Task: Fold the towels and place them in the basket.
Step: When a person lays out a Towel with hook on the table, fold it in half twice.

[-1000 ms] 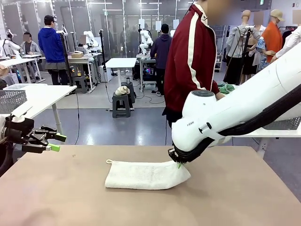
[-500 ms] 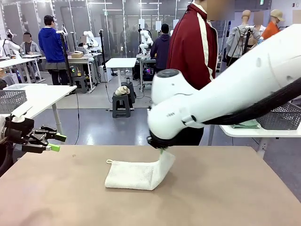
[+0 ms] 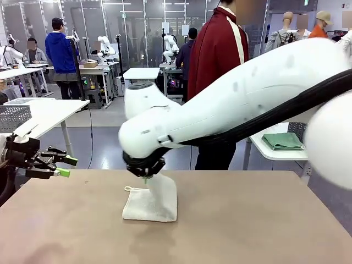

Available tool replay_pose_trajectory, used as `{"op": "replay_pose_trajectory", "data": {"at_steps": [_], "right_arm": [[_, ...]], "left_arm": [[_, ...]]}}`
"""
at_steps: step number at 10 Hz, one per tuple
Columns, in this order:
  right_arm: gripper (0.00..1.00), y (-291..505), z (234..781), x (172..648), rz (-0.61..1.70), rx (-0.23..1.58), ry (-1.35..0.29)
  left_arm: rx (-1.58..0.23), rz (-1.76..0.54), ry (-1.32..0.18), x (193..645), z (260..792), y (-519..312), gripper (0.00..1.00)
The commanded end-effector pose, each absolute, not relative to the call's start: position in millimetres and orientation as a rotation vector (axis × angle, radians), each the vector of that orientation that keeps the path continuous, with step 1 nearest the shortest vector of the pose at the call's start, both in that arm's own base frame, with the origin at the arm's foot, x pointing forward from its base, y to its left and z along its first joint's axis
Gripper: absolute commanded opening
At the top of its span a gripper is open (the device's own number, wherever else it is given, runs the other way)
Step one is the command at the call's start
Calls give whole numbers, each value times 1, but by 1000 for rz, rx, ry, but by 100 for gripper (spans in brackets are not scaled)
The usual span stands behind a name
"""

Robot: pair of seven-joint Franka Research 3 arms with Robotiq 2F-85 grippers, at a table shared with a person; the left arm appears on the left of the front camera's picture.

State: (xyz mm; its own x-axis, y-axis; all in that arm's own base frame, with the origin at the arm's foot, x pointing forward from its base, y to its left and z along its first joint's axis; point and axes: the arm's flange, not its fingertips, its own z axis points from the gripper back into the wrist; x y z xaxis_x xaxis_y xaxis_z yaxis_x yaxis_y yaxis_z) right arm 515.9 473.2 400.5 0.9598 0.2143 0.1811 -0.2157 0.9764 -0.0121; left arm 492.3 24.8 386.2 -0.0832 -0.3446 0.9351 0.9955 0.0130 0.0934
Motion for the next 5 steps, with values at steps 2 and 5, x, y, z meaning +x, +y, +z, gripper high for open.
{"op": "replay_pose_trajectory", "data": {"at_steps": [2, 5], "right_arm": [[0, 514, 395, 522, 208, -7, -156], [0, 525, 372, 526, 180, -14, -171]], "left_arm": [[-882, -1396, -1024, 490, 387, 26, 64], [-882, -1396, -1024, 490, 387, 26, 64]]}}
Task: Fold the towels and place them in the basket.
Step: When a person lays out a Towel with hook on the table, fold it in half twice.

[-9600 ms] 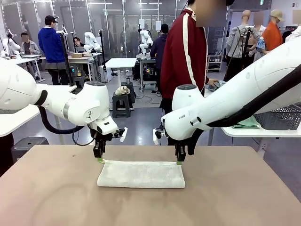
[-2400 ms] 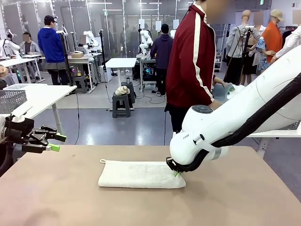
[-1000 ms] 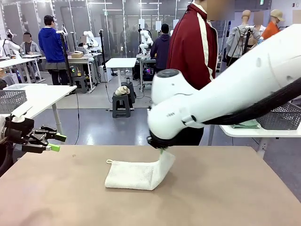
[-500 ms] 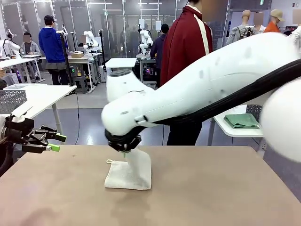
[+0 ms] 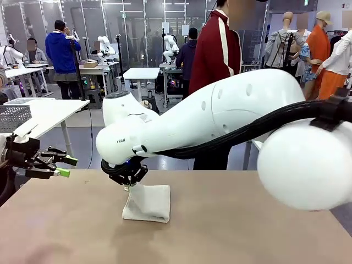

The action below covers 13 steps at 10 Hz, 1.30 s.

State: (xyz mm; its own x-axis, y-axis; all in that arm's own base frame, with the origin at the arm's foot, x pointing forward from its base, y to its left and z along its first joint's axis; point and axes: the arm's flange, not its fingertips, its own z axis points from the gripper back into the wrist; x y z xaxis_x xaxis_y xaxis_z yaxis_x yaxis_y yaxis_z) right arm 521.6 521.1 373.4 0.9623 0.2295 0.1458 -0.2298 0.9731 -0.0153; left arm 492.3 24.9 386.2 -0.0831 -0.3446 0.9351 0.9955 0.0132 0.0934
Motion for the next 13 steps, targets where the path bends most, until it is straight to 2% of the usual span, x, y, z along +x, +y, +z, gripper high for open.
{"op": "replay_pose_trajectory", "data": {"at_steps": [1, 4, 5, 6, 7, 8, 9, 10, 11, 13], "right_arm": [[0, 525, 366, 528, 162, -24, -190], [0, 526, 357, 531, 144, -25, -206], [22, 527, 356, 529, 155, -18, -207], [22, 527, 357, 527, 157, -16, -218], [41, 527, 358, 524, 156, -18, -234], [41, 524, 363, 520, 153, -6, -245], [60, 517, 370, 515, 140, 6, -244], [60, 506, 382, 509, 116, 31, -238], [70, 494, 392, 502, 106, 65, -222], [70, 452, 422, 484, 100, 121, -221]], "left_arm": [[-882, -1396, -1024, 490, 387, 26, 64], [-882, -1396, -1024, 490, 387, 26, 64], [-882, -1396, -1024, 490, 387, 26, 64], [-882, -1396, -1024, 490, 387, 26, 64], [-882, -1396, -1024, 490, 387, 26, 64], [-882, -1396, -1024, 490, 387, 26, 64], [-882, -1396, -1024, 490, 387, 26, 64], [-882, -1396, -1024, 490, 387, 26, 64], [-882, -1396, -1024, 490, 387, 26, 64], [-882, -1396, -1024, 490, 387, 26, 64]]}}
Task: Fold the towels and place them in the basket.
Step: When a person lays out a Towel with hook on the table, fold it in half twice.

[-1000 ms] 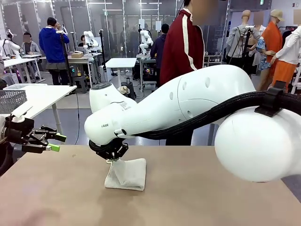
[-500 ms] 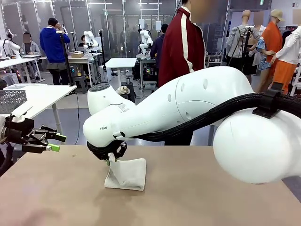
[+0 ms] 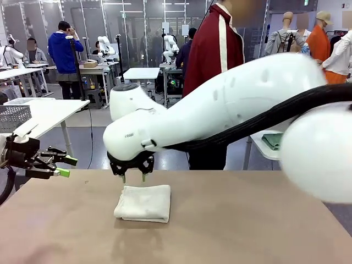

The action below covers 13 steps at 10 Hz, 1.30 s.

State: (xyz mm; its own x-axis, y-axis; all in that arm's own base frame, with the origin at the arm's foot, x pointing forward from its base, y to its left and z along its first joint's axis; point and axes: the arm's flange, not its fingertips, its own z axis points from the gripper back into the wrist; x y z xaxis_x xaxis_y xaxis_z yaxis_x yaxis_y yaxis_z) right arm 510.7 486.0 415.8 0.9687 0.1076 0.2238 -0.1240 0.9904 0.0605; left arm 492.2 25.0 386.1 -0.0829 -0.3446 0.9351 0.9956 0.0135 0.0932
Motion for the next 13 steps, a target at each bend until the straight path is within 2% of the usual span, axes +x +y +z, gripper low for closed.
{"op": "replay_pose_trajectory", "data": {"at_steps": [1, 4, 7, 10, 13], "right_arm": [[70, 413, 445, 469, 114, 149, -206], [70, 326, 476, 437, 50, 261, -226], [70, 265, 491, 441, -1, 348, -204], [70, 253, 489, 445, 40, 353, -195], [70, 256, 496, 444, -27, 348, -202]], "left_arm": [[-882, -1396, -1024, 490, 387, 26, 64], [-882, -1396, -1024, 490, 387, 26, 64], [-882, -1396, -1024, 490, 387, 26, 64], [-882, -1396, -1024, 490, 387, 26, 64], [-882, -1396, -1024, 490, 387, 26, 64]]}}
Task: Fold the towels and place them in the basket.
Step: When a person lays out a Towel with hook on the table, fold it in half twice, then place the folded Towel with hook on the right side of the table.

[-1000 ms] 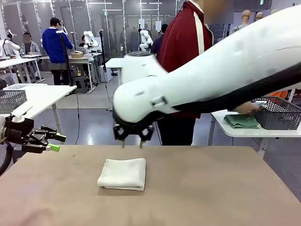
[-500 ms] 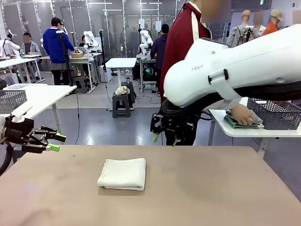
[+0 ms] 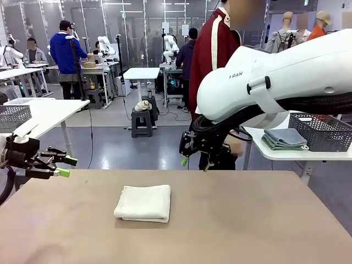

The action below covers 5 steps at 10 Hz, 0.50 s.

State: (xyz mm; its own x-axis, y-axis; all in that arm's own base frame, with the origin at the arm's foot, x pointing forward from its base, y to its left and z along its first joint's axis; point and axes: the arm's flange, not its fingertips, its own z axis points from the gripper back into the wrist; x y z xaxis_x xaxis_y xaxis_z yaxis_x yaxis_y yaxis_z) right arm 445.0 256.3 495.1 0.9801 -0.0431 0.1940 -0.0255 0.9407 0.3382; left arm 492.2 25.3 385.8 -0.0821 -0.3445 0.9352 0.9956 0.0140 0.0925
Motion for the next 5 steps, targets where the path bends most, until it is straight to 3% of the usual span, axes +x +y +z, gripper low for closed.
{"op": "replay_pose_trajectory", "data": {"at_steps": [1, 5], "right_arm": [[70, 256, 496, 444, -27, 348, -202], [70, 256, 496, 444, -27, 348, -202]], "left_arm": [[-882, -1396, -1024, 490, 387, 26, 64], [-882, -1396, -1024, 490, 387, 26, 64]]}}
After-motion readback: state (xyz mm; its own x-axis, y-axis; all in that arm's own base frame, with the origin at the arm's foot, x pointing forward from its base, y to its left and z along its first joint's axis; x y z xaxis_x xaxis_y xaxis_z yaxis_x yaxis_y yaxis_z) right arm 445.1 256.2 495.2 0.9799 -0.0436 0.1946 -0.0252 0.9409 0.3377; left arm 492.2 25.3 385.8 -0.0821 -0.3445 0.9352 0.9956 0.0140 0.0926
